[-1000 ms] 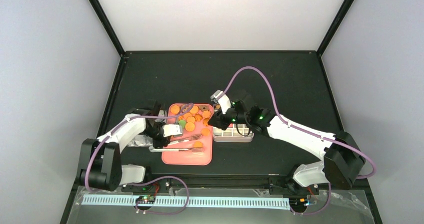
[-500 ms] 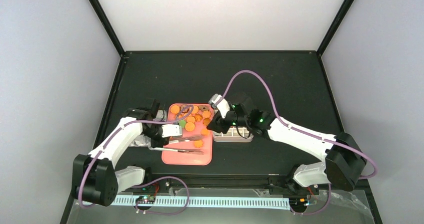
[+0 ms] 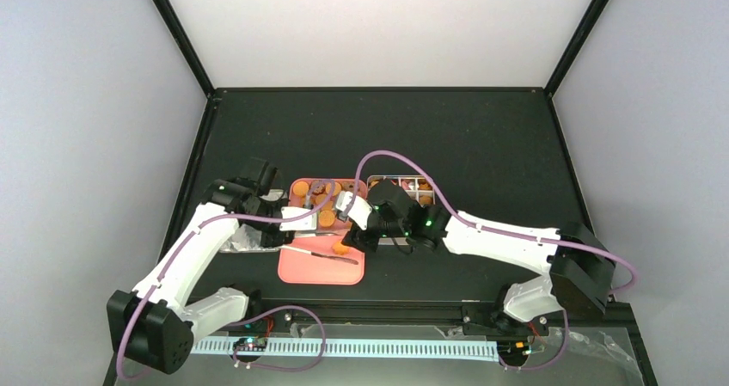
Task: Pack the cookies
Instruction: Pick up the clamp from the plate, then pass from the left arm to the right
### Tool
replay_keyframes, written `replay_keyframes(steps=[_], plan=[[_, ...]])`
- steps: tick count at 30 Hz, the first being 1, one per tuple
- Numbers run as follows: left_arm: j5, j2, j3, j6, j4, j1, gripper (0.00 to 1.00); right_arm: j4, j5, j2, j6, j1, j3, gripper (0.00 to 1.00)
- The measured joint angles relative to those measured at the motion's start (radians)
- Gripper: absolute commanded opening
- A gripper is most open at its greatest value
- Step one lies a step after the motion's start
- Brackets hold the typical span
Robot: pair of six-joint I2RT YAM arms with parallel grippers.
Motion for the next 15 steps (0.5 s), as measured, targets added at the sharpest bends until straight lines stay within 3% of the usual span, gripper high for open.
replay_keyframes(steps=[9,15], plan=[[-0.011,-0.036,0.0,0.0,-0.018,-0.043,0.02,-0.012,0.097,0.023,-0.044,0.004,0.016,0.56],[-0.017,-0.041,0.0,-0.002,-0.016,-0.053,0.02,-0.049,0.093,0.028,-0.083,0.004,0.031,0.45]])
